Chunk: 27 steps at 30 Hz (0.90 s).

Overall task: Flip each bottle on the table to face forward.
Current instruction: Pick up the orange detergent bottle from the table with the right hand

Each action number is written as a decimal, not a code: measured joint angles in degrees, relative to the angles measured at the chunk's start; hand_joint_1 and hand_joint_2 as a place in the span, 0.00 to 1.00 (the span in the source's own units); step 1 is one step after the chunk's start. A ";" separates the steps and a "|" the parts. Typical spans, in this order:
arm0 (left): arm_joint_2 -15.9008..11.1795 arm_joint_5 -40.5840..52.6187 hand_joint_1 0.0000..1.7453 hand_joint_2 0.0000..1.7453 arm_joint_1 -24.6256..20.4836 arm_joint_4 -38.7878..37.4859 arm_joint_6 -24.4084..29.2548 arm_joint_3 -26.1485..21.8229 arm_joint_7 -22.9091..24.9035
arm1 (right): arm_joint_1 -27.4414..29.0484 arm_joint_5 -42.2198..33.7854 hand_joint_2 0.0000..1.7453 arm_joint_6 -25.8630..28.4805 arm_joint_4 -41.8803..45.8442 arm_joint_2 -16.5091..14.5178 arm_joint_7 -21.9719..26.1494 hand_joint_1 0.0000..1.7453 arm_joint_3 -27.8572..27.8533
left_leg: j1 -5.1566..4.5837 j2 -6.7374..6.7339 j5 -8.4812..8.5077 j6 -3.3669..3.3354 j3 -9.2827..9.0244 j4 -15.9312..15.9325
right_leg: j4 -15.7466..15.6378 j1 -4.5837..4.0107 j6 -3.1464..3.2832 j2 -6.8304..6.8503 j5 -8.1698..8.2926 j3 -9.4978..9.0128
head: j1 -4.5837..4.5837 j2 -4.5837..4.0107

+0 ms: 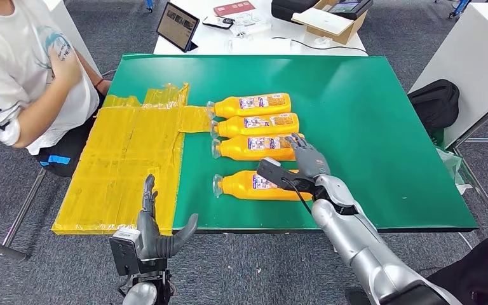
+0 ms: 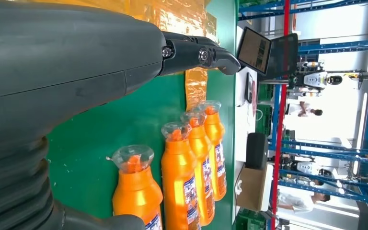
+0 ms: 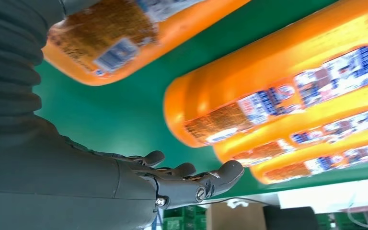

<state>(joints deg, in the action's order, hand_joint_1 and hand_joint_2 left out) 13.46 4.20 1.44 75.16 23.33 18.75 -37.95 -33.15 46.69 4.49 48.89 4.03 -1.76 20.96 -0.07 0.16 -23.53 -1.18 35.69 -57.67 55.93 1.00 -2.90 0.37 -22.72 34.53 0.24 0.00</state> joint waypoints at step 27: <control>0.22 -0.66 0.00 1.00 -0.52 -1.58 -0.49 -0.42 0.01 | 2.05 -10.19 1.00 -3.85 -1.85 -3.01 6.30 0.00 7.43 | 0.00 0.05 0.00 -0.02 -0.12 0.00 | 0.00 0.00 -0.01 0.03 -0.04 -0.18 | 0.01 0.00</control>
<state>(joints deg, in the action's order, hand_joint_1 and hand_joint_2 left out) 13.68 3.55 0.91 73.57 22.84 18.33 -37.94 -31.10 36.50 0.63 47.04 1.02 4.54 28.39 -0.08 0.21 -23.53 -1.20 35.57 -57.67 55.93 1.00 -2.92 0.40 -22.76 34.35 0.25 0.00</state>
